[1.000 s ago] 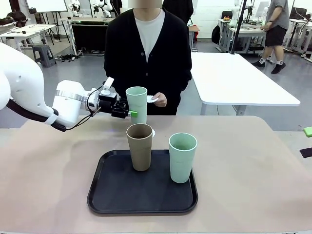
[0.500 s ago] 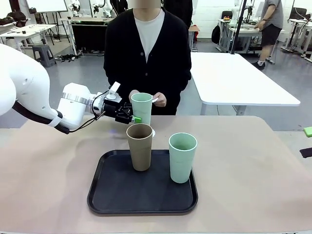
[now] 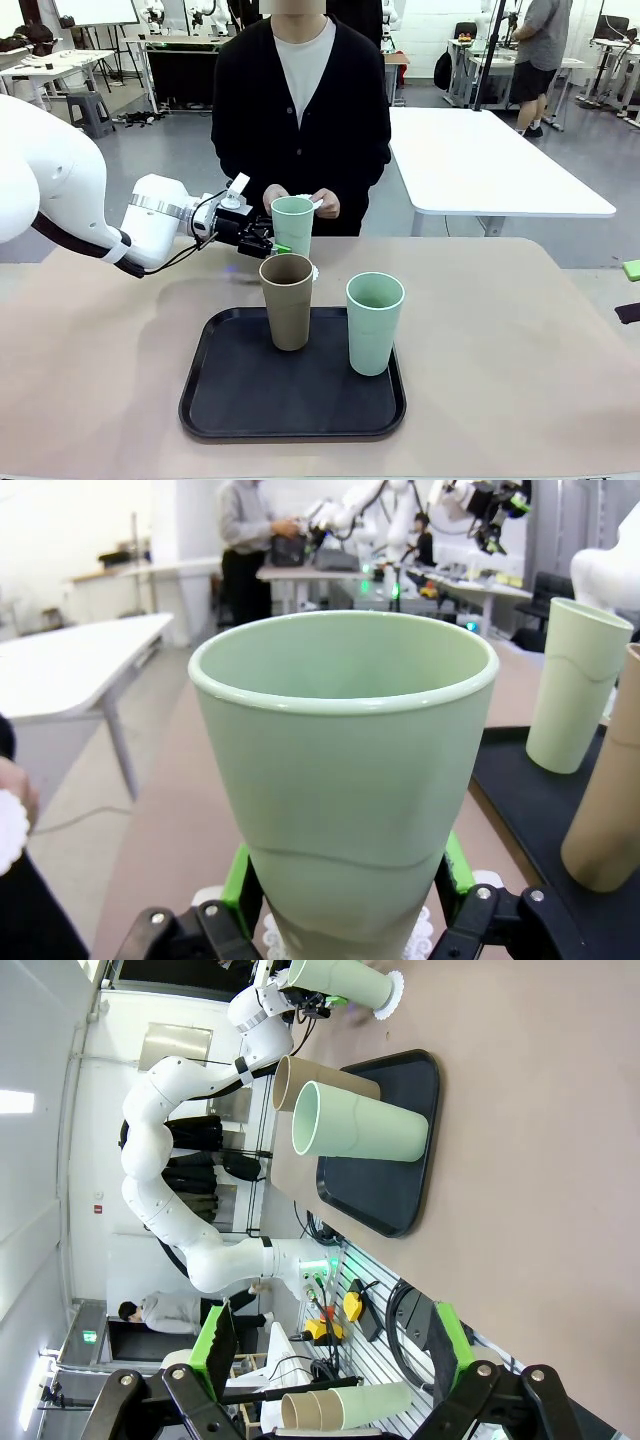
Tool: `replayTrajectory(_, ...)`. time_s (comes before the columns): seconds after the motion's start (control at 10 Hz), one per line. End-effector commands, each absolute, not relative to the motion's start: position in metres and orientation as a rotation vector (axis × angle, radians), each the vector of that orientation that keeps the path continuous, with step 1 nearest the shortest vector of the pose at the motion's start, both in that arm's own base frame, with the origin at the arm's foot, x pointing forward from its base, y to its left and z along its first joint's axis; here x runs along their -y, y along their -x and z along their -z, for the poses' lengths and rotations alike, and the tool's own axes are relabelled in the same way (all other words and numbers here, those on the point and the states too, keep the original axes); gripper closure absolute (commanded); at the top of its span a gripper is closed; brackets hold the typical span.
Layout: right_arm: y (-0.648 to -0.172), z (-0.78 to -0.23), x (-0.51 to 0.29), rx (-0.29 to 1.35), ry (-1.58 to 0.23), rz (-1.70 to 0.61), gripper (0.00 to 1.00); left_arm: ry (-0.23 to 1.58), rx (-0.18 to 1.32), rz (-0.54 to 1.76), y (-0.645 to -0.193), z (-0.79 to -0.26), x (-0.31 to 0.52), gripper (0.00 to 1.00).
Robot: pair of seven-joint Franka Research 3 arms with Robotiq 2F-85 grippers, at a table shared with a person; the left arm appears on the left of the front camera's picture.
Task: Place coasters on the table and set cups on them.
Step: Pick up one Reusable plastic cup and place it on a coaster set by the human.
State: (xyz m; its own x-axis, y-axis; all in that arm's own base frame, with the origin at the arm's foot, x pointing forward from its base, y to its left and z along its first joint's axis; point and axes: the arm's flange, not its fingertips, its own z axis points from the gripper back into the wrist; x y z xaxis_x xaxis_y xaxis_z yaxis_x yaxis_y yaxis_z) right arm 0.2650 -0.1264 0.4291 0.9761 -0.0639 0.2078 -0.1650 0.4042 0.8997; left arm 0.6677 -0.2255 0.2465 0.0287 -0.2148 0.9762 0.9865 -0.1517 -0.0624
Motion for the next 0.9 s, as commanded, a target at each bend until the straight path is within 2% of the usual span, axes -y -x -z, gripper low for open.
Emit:
replayTrajectory(0.0, -0.2655, -0.4284, 0.1264, 0.228, -1.167, -0.066, 0.0, 1.187, 0.896, 1.379, -0.6782, -0.2473, 0.2371, 0.16)
replayTrajectory(0.8, -0.2655, -0.4284, 0.1264, 0.228, -1.167, -0.066, 0.0, 1.214, 0.869, 1.399, -0.6734, -0.2417, 0.2438, 0.16)
